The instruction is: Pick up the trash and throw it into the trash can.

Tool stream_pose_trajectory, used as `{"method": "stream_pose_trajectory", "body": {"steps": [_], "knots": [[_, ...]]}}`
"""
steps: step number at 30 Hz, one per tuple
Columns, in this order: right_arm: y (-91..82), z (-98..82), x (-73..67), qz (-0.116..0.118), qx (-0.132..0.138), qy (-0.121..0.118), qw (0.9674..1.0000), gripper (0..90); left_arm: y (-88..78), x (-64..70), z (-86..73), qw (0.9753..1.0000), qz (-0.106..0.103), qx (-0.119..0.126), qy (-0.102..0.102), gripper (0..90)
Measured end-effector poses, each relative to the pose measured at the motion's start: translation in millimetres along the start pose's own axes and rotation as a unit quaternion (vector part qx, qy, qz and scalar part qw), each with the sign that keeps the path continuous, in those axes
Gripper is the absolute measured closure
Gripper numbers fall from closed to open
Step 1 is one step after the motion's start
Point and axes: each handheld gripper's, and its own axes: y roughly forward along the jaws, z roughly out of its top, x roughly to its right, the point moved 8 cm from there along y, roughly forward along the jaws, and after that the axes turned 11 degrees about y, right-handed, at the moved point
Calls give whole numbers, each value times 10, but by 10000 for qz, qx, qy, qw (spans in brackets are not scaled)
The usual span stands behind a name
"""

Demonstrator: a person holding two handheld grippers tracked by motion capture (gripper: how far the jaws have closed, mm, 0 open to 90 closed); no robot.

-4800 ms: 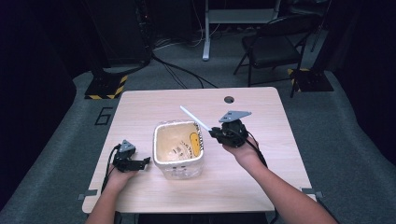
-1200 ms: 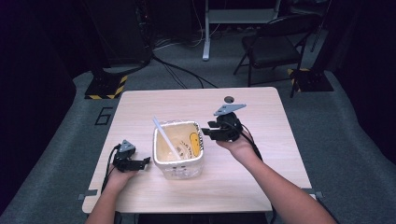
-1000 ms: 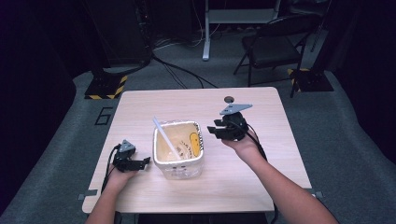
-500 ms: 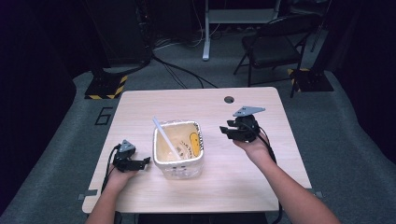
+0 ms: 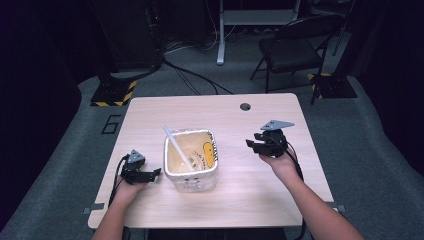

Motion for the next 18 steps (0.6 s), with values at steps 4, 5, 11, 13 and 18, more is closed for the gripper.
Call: {"method": "stream_pose_trajectory", "body": {"steps": [4,5,11,13,18], "knots": [[-2,-84,101,-107,-3,73,9999,535,0,0,0,10000,1,-1,2,151],[-3,-104,127,-128,5,98,9999,534,0,0,0,10000,2,-1,1,152],[-18,-226,282,-295,20,214,9993,525,0,0,0,10000,1,0,0,151],[-25,-270,335,-351,22,273,9990,520,0,0,0,10000,1,-1,2,151],[-36,-383,468,-498,61,341,9982,511,0,0,0,10000,2,-1,1,151]]}}
